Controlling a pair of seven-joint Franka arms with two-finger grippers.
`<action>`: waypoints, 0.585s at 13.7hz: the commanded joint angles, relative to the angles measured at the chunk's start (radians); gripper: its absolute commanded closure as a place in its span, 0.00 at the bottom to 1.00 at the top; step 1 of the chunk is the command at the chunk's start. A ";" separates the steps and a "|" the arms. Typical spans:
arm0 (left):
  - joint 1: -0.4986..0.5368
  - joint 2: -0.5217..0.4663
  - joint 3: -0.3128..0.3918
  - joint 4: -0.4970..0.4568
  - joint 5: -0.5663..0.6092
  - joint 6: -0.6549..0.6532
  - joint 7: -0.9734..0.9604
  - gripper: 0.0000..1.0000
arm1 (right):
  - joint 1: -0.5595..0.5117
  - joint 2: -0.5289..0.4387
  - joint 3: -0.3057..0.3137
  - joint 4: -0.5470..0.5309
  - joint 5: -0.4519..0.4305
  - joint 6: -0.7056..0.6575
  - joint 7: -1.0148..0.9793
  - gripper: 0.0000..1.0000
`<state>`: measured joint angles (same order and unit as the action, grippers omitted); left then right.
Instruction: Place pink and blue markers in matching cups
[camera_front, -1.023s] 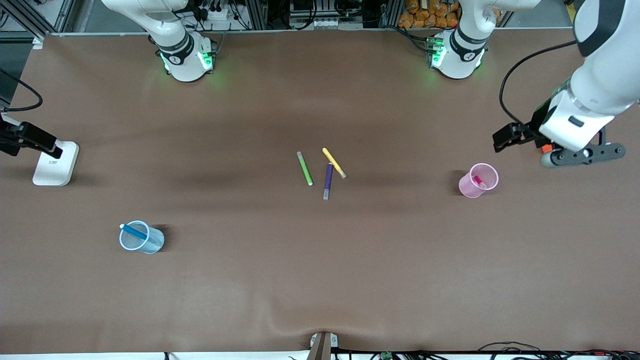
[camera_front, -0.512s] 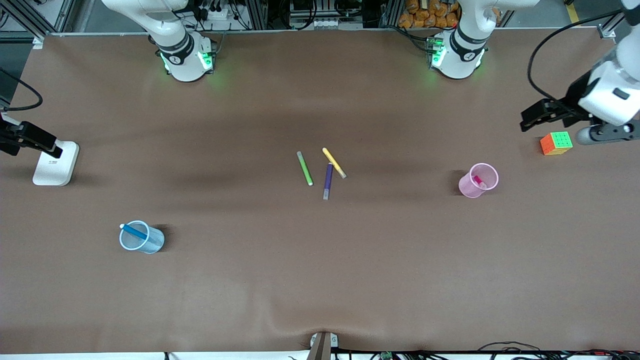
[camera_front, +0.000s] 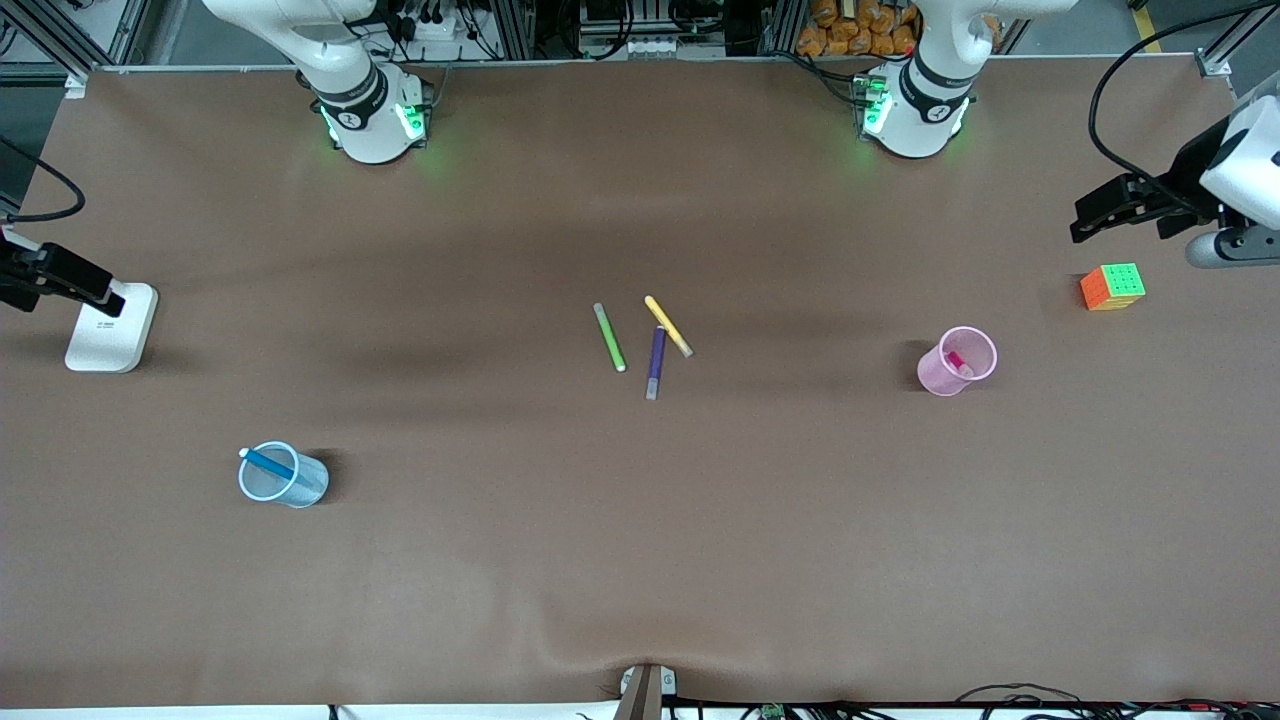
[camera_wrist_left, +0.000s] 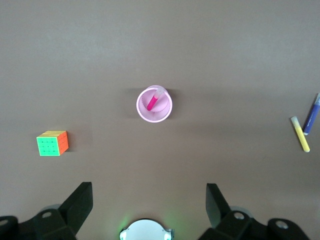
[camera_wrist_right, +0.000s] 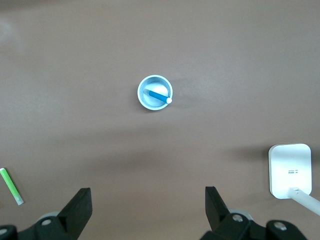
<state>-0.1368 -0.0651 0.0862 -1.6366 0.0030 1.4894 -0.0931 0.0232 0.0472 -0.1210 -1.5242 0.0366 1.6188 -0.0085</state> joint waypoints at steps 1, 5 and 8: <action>0.009 -0.028 -0.002 -0.011 0.000 -0.017 0.036 0.00 | -0.011 -0.149 0.021 -0.169 0.000 0.053 0.007 0.00; 0.009 -0.032 -0.006 -0.014 0.028 -0.018 0.053 0.00 | -0.006 -0.187 0.024 -0.195 0.000 0.052 0.018 0.00; 0.014 -0.022 -0.002 -0.009 0.023 -0.018 0.052 0.00 | -0.005 -0.185 0.024 -0.194 -0.001 0.056 0.018 0.00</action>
<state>-0.1295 -0.0773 0.0855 -1.6389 0.0136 1.4804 -0.0569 0.0234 -0.1161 -0.1056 -1.6886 0.0365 1.6570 -0.0082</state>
